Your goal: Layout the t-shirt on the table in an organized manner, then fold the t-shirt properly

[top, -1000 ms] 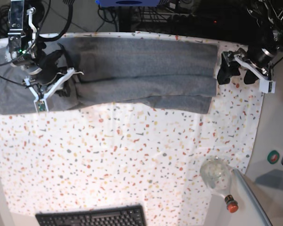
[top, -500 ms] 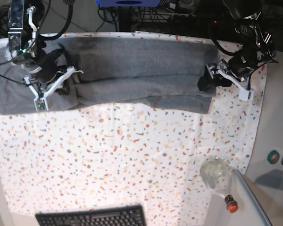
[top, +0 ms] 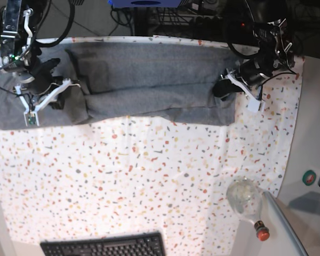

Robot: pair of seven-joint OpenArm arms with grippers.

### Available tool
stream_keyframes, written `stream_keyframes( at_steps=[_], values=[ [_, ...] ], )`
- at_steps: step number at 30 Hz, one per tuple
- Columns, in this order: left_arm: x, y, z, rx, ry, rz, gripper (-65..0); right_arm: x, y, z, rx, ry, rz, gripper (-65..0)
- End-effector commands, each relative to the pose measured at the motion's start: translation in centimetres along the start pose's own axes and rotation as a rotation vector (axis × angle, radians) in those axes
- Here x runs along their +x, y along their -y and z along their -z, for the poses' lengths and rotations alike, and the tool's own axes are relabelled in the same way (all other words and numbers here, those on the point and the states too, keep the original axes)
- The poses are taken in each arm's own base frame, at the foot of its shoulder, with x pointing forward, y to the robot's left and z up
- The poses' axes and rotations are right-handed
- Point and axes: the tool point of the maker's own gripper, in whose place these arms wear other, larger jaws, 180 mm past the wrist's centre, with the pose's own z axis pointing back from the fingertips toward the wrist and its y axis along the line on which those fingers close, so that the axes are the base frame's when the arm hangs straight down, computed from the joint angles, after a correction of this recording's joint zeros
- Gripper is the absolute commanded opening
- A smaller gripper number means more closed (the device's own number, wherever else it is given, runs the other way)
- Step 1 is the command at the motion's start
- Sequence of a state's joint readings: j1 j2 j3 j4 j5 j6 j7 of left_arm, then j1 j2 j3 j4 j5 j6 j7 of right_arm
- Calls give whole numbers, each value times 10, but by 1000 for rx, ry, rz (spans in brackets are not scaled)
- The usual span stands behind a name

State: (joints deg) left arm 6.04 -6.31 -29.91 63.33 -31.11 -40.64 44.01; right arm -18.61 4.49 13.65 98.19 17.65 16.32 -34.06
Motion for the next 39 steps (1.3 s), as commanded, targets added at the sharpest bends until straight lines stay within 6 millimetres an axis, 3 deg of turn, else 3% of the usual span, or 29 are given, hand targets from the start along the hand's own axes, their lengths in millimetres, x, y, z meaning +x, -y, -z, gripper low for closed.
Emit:
stream_keyframes(
  at_steps=[1,3,7,9,12,15,18,27,31,36,39],
  values=[
    [2,-20,-11,64,-41,31,-650,13,0,-3,5,46,-6,-650],
    [25,-28,-15,80,-2,42,-650,13,0,-3,4,45,-7,-650],
    [75,-51,-44,151,80,113,-650,8,0,-4,4,36,-6,-650],
    [97,-51,-58,176,116,180,-650,8,0,-4,4,35,-6,-650],
    [107,-39,-75,196,141,280,-650,8,0,-4,4,35,-6,-650],
    [106,-23,-92,247,174,314,-650,8,0,-4,4,35,-5,-650],
    [98,11,-89,243,181,343,-650,9,0,-4,5,38,-5,-650],
    [45,100,-28,76,67,323,-650,11,0,-3,6,42,-5,-650],
    [34,140,-7,-14,40,339,-650,9,0,-4,6,39,-4,-650],
    [34,166,4,-69,50,327,-650,8,0,-4,4,35,-5,-650],
    [30,170,11,-80,38,311,-650,8,0,-4,4,35,-5,-650]
  ],
)
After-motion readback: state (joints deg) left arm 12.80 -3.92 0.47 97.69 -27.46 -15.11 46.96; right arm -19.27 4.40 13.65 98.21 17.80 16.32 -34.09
